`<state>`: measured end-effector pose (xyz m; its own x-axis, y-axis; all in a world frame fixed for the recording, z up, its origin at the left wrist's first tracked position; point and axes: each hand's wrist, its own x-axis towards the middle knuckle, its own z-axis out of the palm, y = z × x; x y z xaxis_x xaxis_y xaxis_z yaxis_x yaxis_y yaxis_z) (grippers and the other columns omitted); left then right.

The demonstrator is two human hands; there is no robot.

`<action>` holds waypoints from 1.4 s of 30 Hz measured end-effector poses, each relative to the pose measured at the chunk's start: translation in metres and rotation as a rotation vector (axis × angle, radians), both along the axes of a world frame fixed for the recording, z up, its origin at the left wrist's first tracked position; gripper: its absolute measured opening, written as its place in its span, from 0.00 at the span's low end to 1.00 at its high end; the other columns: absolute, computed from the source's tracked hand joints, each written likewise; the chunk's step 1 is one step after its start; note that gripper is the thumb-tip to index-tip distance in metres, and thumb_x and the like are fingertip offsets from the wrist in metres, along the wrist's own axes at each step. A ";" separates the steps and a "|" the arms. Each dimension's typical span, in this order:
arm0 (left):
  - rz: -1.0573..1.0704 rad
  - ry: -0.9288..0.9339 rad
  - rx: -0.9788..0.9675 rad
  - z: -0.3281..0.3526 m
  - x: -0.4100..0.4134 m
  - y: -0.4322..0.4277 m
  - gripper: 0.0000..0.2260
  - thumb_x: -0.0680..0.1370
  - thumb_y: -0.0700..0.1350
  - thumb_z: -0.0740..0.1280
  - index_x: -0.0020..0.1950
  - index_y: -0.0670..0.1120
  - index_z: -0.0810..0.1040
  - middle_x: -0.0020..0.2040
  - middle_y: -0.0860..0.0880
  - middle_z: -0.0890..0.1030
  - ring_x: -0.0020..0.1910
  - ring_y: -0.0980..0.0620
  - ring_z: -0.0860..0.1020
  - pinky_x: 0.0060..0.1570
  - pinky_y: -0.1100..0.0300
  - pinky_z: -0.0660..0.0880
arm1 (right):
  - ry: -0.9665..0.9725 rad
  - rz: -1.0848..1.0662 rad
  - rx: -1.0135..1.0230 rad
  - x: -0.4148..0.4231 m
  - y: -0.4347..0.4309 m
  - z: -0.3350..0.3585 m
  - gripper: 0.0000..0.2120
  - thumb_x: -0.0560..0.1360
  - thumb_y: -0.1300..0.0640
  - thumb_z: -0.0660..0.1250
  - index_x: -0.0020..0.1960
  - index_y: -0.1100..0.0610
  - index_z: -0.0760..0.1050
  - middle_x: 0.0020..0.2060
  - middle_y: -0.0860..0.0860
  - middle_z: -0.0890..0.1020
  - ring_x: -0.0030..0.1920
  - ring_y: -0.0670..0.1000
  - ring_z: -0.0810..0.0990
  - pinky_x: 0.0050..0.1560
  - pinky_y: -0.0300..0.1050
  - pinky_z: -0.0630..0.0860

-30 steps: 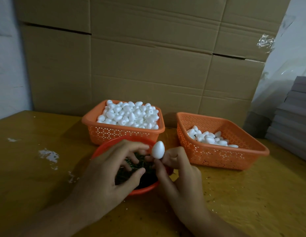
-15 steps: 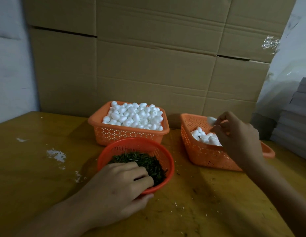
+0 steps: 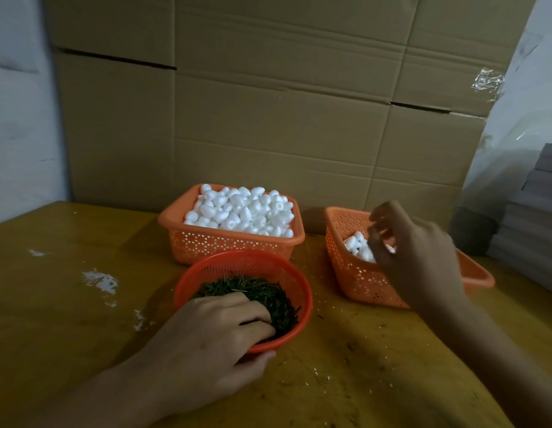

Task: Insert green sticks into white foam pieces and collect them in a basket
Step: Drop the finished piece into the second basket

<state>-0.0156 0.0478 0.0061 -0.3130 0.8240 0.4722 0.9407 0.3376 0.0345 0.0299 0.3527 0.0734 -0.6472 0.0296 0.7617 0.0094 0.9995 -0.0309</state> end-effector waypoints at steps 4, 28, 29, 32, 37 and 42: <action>0.030 -0.077 0.116 0.001 0.001 0.002 0.20 0.79 0.65 0.65 0.62 0.56 0.86 0.60 0.63 0.83 0.59 0.65 0.79 0.56 0.64 0.80 | -0.069 0.291 -0.079 0.005 -0.051 -0.023 0.08 0.84 0.46 0.62 0.54 0.49 0.75 0.43 0.43 0.83 0.43 0.46 0.81 0.42 0.50 0.78; 0.053 -0.723 0.673 0.013 -0.015 0.001 0.11 0.74 0.39 0.79 0.44 0.56 0.88 0.42 0.55 0.89 0.42 0.55 0.88 0.46 0.60 0.84 | -0.337 0.659 -0.748 0.008 -0.100 -0.070 0.12 0.75 0.41 0.75 0.57 0.40 0.82 0.47 0.38 0.88 0.60 0.47 0.82 0.66 0.60 0.72; 0.057 -0.714 0.663 0.013 -0.015 0.002 0.10 0.74 0.40 0.79 0.45 0.57 0.89 0.43 0.56 0.88 0.42 0.56 0.88 0.47 0.60 0.84 | -0.332 0.666 -0.748 0.008 -0.100 -0.070 0.12 0.75 0.41 0.75 0.57 0.39 0.82 0.47 0.39 0.88 0.60 0.47 0.82 0.65 0.61 0.73; 0.073 -0.693 0.630 0.012 -0.014 0.002 0.10 0.74 0.42 0.80 0.45 0.58 0.88 0.42 0.58 0.88 0.43 0.59 0.87 0.46 0.62 0.84 | -0.287 0.687 -0.762 0.009 -0.101 -0.070 0.09 0.75 0.44 0.76 0.55 0.42 0.85 0.46 0.40 0.88 0.59 0.48 0.82 0.64 0.60 0.74; 0.093 -0.681 0.585 0.011 -0.015 0.003 0.11 0.73 0.41 0.80 0.44 0.58 0.88 0.41 0.59 0.88 0.43 0.60 0.87 0.46 0.62 0.84 | -0.326 0.642 -0.773 0.008 -0.100 -0.071 0.06 0.75 0.48 0.77 0.52 0.43 0.86 0.44 0.40 0.88 0.57 0.47 0.83 0.65 0.59 0.74; 0.085 -0.649 0.609 0.009 -0.015 0.004 0.12 0.75 0.38 0.78 0.44 0.58 0.88 0.42 0.59 0.88 0.45 0.60 0.87 0.46 0.62 0.84 | -0.456 0.495 -0.440 0.007 -0.094 -0.069 0.15 0.79 0.35 0.61 0.57 0.37 0.82 0.52 0.31 0.79 0.61 0.41 0.75 0.59 0.46 0.75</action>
